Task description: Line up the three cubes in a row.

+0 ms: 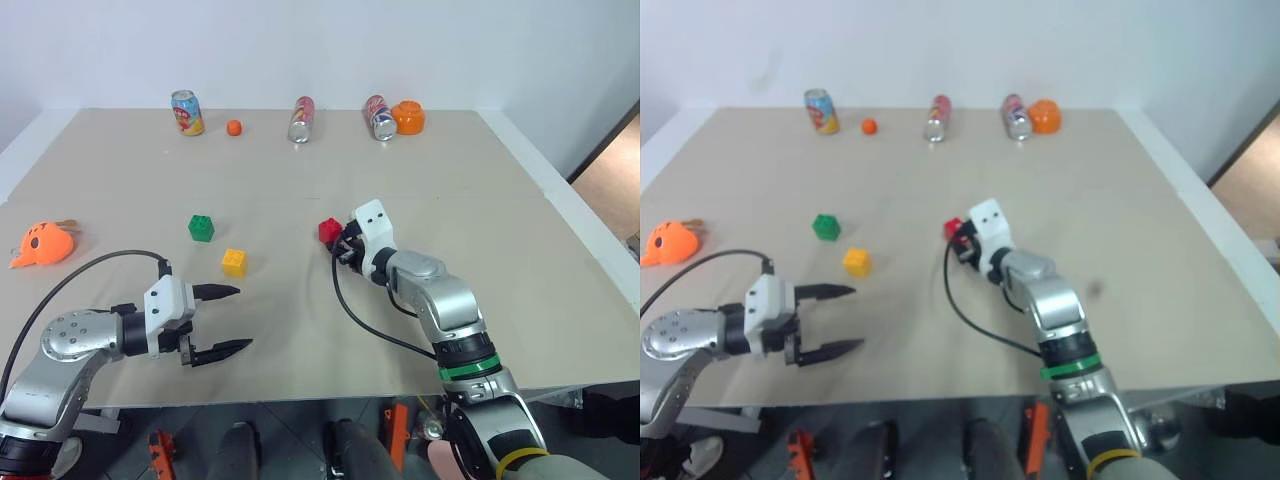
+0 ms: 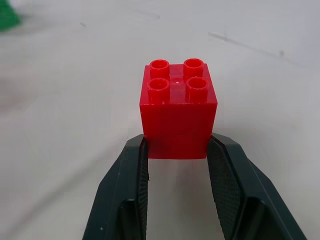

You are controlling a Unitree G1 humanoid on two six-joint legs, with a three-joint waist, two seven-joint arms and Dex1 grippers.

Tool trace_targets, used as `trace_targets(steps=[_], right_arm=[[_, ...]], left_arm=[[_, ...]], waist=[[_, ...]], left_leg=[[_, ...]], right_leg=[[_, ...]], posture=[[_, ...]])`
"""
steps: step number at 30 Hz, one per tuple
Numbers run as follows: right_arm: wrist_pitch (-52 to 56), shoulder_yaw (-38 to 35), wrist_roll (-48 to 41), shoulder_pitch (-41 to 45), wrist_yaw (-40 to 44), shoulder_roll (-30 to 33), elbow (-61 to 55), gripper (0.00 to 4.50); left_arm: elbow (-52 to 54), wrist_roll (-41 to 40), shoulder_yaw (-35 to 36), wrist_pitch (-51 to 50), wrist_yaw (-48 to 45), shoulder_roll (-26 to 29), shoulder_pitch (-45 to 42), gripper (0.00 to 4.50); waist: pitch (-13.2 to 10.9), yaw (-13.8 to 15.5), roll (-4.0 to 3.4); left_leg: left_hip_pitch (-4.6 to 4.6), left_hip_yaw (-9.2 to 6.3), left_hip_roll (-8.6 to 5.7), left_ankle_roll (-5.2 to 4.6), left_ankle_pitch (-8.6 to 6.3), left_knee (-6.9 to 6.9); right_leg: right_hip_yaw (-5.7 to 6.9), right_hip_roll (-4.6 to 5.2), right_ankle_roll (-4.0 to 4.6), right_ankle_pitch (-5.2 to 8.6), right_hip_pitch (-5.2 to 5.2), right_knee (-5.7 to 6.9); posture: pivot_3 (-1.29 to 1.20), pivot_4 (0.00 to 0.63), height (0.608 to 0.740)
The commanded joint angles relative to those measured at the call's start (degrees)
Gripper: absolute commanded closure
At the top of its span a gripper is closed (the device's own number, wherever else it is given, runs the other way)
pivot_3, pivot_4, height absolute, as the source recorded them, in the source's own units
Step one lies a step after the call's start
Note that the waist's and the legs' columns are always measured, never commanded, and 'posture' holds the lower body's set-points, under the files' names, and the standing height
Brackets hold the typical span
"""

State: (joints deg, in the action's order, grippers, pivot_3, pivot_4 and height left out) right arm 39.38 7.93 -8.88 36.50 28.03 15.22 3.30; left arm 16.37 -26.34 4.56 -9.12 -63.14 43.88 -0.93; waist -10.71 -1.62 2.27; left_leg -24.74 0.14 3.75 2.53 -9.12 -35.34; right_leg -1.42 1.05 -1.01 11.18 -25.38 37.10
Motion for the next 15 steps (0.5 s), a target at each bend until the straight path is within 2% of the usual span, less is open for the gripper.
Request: trace_targets(steps=[1, 8, 11, 15], right_arm=[[-5.42, -2.02, -4.08, 0.14, 8.57, 3.34, -3.24, 3.36], [-14.98, -2.05, -11.17, -4.46, 30.14, 13.84, -6.85, 3.36], [-17.96, -1.73, -11.81, -4.41, 36.8, 16.72, -2.99, 3.36], [-24.15, 1.04, -7.96, -1.65, 42.01, 18.1, 5.64, 3.36]], left_arm=[[0.54, -1.19, 2.06, 0.29, -0.53, 0.46, 0.51, 0.0], [0.56, -4.53, 3.41, -2.75, -5.39, 3.78, 2.91, 0.0], [-0.12, -5.33, 3.74, -4.17, -6.97, 5.16, 2.62, 0.0], [0.7, -8.03, 3.72, -8.01, -7.68, 5.72, 1.82, 0.0]], waist=[[-0.01, 0.02, -0.01], [-0.02, 0.1, -0.02], [-0.04, 0.06, -0.06], [-0.04, 0.02, -0.06]], left_leg=[[0.0, 0.0, 0.0, 0.0, 0.0, 0.0], [0.0, 0.0, 0.0, -0.1, -0.08, 0.01], [0.02, 0.0, 0.01, -0.13, -0.1, 0.01], [0.11, 0.02, 0.01, -0.13, -0.1, -0.02]], right_leg=[[0.0, 0.01, 0.0, 0.03, 0.0, -0.01], [0.03, 0.01, 0.05, 0.14, 0.02, -0.02], [0.04, 0.0, 0.15, 0.22, 0.0, -0.02], [0.04, 0.01, 0.22, 0.26, 0.04, -0.02]], posture=[[0.0, 0.15, 0.74], [0.0, 0.15, 0.74], [0.0, 0.15, 0.74], [0.0, 0.15, 0.74]])
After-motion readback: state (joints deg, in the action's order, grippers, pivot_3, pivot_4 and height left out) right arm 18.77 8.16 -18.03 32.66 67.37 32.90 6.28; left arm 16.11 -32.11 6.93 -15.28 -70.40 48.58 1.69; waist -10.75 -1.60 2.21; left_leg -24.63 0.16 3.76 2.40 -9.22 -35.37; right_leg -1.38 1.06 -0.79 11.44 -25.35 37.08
